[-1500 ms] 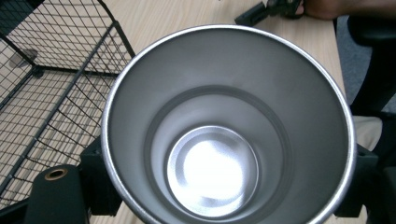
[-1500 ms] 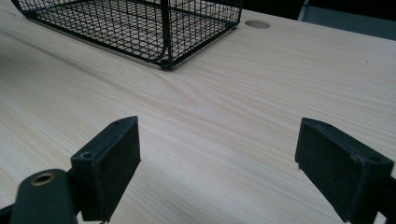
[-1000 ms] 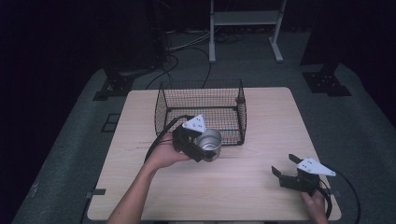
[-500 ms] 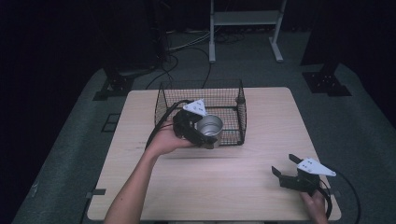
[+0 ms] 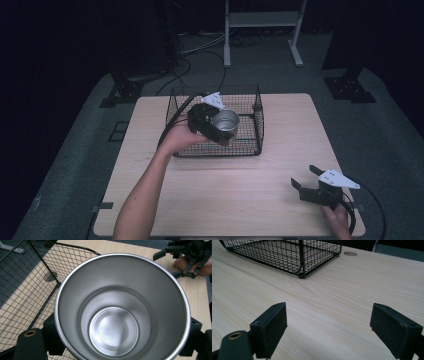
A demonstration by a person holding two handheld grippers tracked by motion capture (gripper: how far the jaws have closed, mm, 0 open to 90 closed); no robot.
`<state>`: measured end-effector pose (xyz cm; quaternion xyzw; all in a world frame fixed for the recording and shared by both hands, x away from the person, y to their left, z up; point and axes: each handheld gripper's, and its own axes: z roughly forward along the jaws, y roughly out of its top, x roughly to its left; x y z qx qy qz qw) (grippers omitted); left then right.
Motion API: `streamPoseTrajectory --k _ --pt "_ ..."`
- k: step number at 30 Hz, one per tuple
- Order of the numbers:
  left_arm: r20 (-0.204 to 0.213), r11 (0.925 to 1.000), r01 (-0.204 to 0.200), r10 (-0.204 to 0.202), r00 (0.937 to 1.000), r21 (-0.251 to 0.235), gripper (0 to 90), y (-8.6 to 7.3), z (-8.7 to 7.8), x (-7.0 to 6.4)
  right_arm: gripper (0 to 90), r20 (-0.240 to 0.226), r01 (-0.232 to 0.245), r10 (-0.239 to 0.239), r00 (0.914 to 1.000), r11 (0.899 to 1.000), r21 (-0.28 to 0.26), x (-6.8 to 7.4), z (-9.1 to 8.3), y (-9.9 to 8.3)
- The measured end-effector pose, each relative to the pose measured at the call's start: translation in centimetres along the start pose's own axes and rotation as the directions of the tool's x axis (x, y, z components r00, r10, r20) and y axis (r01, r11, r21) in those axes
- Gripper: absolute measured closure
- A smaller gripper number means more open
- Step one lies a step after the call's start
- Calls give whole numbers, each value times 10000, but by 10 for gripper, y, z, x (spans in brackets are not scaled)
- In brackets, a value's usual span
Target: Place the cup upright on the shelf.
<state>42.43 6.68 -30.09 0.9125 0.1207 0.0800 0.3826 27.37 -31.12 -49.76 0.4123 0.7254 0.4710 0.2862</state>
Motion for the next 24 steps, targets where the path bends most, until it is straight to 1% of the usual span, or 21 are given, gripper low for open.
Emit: streamPoseTrajectory --k 1,2,5,6,7,14,19,24 --pt "0 10000 0 0 10000 0 179 0 0 0 134 0 0 0 10000 10000 0 0 0 0" --pt "-59 10000 91 -91 9999 -16 179 2 -1 3 134 -4 11 -11 10000 10000 0 0 0 0" --pt "-146 9999 75 -74 9999 66 179 4 -2 7 134 -5 15 -15 10000 10000 -10 0 0 0" --pt "-205 9998 182 -182 9996 30 179 6 -3 11 134 -5 37 -37 10000 10000 -19 0 0 0" --pt "-205 9998 182 -182 9996 30 179 6 -3 11 134 -5 37 -37 10000 10000 -19 0 0 0" --pt "-593 9989 446 -435 9973 173 179 13 -4 24 134 -19 28 -28 10000 10000 -4 0 0 0" --pt "-605 9982 536 -519 9968 266 179 17 -4 30 134 -23 30 -30 10000 10000 -19 0 0 0" --pt "-714 9973 674 -652 9953 286 179 20 -4 36 134 -45 -3 3 10000 10000 -2 0 0 0"
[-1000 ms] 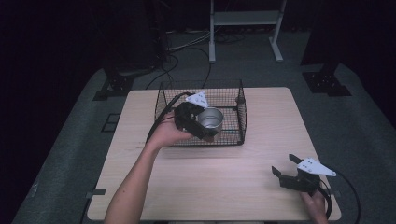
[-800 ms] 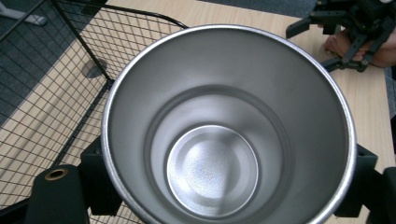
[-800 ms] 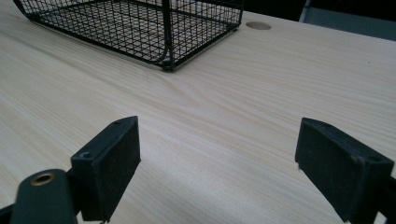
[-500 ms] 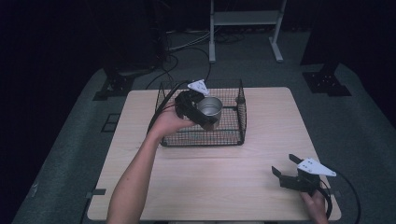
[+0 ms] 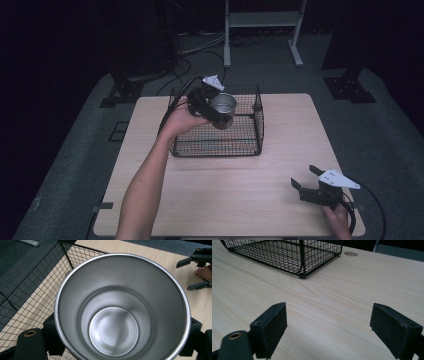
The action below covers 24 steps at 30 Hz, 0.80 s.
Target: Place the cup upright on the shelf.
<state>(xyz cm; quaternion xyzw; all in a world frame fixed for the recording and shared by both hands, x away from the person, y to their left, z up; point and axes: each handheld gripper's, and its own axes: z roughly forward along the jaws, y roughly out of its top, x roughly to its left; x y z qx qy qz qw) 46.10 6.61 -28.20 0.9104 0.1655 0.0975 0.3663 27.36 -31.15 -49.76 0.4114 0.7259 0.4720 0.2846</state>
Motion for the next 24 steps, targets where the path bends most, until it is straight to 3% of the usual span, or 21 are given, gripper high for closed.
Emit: streamPoseTrajectory --k 8,12,24 --pt "-183 9992 398 -398 9990 23 179 -2 7 16 134 -13 -50 50 10000 10000 -2 0 0 0" --pt "-323 9969 765 -758 9966 206 179 -6 19 27 134 -38 -61 60 10000 10000 -24 -1 0 0" --pt "-415 9924 989 -961 9945 726 179 -13 53 36 134 -97 -52 51 9999 10000 -49 -1 0 0"
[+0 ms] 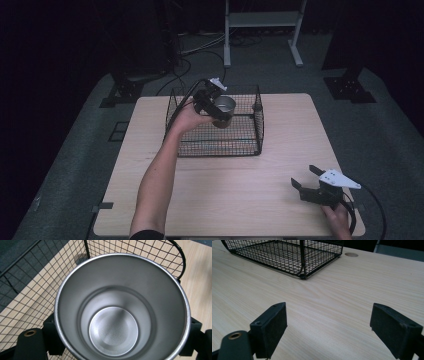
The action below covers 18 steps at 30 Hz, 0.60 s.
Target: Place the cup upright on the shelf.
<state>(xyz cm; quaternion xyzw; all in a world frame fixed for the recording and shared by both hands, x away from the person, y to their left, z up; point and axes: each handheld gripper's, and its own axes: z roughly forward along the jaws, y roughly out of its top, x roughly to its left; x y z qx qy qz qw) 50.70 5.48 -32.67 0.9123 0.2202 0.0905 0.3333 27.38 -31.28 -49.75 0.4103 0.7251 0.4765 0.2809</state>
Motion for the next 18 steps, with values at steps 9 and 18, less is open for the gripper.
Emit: streamPoseTrajectory --k 9,18 --pt "-39 9993 277 -276 9996 265 179 -3 13 6 134 14 -40 40 10000 10000 -28 0 0 0" --pt "-170 9966 626 -618 9979 538 179 -12 29 13 134 25 -99 99 9999 9999 -27 0 0 0"
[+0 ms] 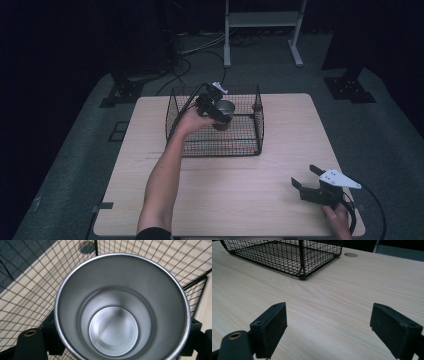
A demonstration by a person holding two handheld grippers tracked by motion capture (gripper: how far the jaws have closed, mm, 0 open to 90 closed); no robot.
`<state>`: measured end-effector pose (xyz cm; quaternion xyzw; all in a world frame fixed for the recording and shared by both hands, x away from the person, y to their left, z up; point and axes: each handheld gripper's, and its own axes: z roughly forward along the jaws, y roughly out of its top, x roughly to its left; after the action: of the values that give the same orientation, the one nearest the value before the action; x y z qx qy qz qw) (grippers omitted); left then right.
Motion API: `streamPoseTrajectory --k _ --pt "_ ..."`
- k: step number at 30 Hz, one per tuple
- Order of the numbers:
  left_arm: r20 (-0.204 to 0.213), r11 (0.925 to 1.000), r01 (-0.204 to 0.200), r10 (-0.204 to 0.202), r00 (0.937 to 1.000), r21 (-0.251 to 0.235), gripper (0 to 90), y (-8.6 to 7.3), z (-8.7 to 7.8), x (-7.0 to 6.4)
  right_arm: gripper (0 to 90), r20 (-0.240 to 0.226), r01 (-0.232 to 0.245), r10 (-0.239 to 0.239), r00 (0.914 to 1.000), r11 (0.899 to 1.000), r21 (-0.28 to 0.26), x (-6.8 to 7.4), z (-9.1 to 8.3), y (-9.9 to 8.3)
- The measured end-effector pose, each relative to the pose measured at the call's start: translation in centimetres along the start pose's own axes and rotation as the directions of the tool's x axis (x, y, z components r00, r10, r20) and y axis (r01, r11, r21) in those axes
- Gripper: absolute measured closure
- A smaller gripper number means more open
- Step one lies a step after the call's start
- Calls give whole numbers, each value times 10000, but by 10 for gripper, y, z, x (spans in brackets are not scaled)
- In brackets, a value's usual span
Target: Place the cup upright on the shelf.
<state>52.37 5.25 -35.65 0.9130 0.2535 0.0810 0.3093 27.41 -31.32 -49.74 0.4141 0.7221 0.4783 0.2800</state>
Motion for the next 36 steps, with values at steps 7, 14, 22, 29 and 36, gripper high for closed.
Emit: streamPoseTrajectory --k 7,14,22,29,36 --pt "-114 9996 170 -167 9998 241 178 -4 13 3 134 2 -22 22 10000 10000 -12 0 0 0" --pt "-46 9983 276 -274 9996 515 178 -7 23 7 134 -8 -19 19 10000 10000 -21 0 0 0" --pt "-146 9963 252 -241 9996 827 178 -8 31 9 134 -21 29 -29 10000 10000 -23 0 0 0" --pt "-164 9933 291 -274 9995 1117 178 -11 40 11 134 -35 32 -32 10000 10000 -23 0 0 0" --pt "-56 9901 324 -319 9995 1366 177 -13 48 13 134 -42 39 -39 10000 10000 -27 0 0 0"
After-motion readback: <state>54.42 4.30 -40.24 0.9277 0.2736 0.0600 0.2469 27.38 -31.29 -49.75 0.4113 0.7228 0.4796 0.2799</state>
